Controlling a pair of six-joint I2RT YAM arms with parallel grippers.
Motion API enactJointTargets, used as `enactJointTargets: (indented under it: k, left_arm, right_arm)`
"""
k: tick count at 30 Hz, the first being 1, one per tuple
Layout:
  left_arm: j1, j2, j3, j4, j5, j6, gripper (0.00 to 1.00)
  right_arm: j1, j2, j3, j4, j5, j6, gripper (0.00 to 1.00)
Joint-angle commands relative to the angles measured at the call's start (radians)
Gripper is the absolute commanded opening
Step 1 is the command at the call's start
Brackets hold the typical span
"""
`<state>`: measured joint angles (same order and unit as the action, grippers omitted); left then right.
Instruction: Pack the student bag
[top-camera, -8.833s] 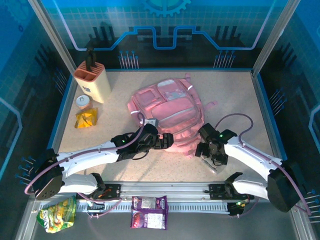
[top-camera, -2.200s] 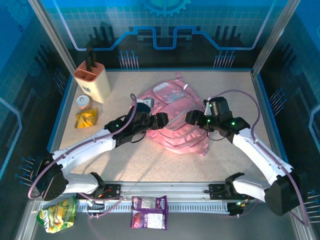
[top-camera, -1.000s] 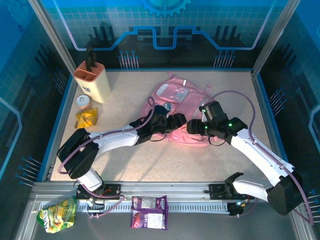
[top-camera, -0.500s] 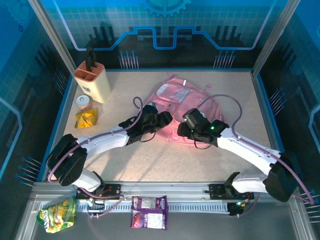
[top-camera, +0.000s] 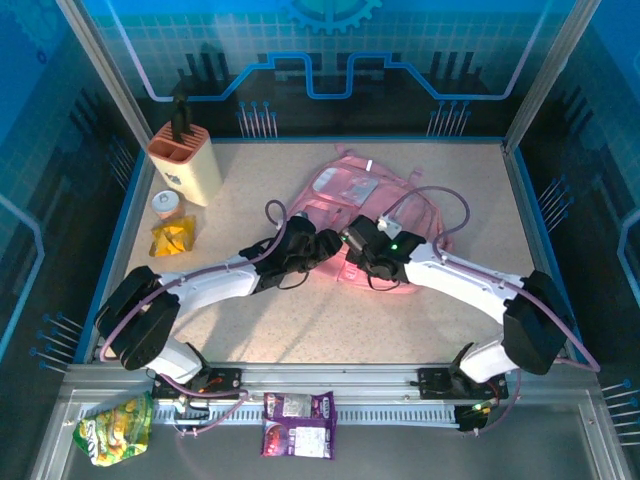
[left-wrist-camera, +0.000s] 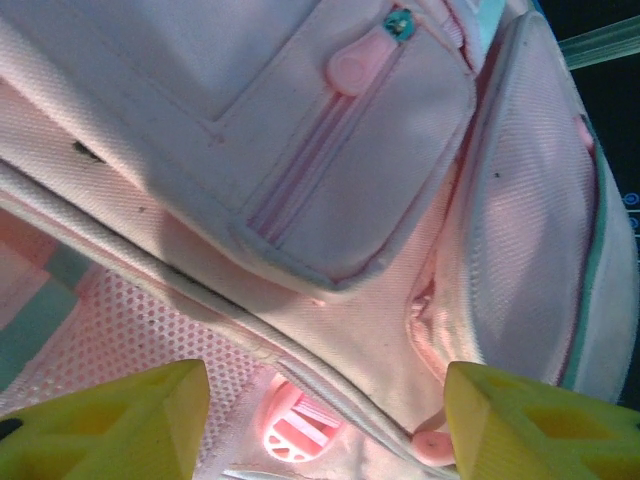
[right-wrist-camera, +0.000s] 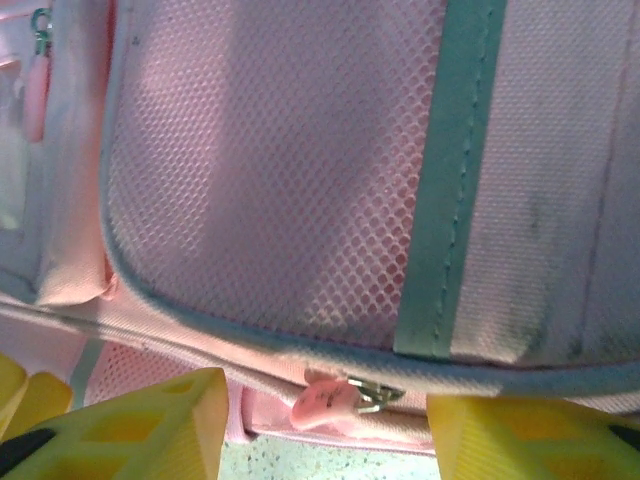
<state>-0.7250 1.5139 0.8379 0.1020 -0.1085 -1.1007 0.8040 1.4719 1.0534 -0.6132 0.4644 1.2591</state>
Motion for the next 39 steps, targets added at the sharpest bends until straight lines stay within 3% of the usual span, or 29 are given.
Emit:
enactJointTargets:
  k: [1, 9, 19, 23, 26, 29, 32, 39]
  left_arm:
    - [-0.009, -0.008, -0.02, 0.009, -0.034, -0.022, 0.66]
    - [-0.028, 0.021, -0.038, 0.06, -0.049, -0.085, 0.66]
    - [-0.061, 0.086, -0.045, 0.112, -0.109, -0.183, 0.66]
    - [-0.059, 0.106, -0.025, 0.096, -0.156, -0.182, 0.64]
    - [-0.059, 0.126, -0.02, 0.097, -0.198, -0.183, 0.6]
    - [-0.059, 0.154, -0.04, 0.137, -0.222, -0.227, 0.48]
    - [-0.057, 0.195, -0.053, 0.225, -0.229, -0.233, 0.45]
    - [-0.013, 0.184, -0.081, 0.191, -0.269, -0.237, 0.28]
  right_arm:
    - [0.01, 0.034, 0.025, -0.031, 0.049, 0.088, 0.53]
    - [0.01, 0.117, 0.066, -0.028, 0.095, 0.107, 0.42]
    - [0.013, 0.127, 0.057, -0.02, 0.102, 0.055, 0.1]
    - [0.016, 0.105, 0.054, -0.039, 0.095, 0.003, 0.04]
    - [0.017, 0.072, 0.031, -0.065, 0.094, -0.03, 0.02]
    - [0.017, 0.018, -0.018, -0.069, 0.087, -0.054, 0.0]
    - [0.018, -0.04, -0.077, -0.058, 0.083, -0.091, 0.0]
    - [-0.012, -0.148, -0.137, -0.108, 0.1, -0.196, 0.02]
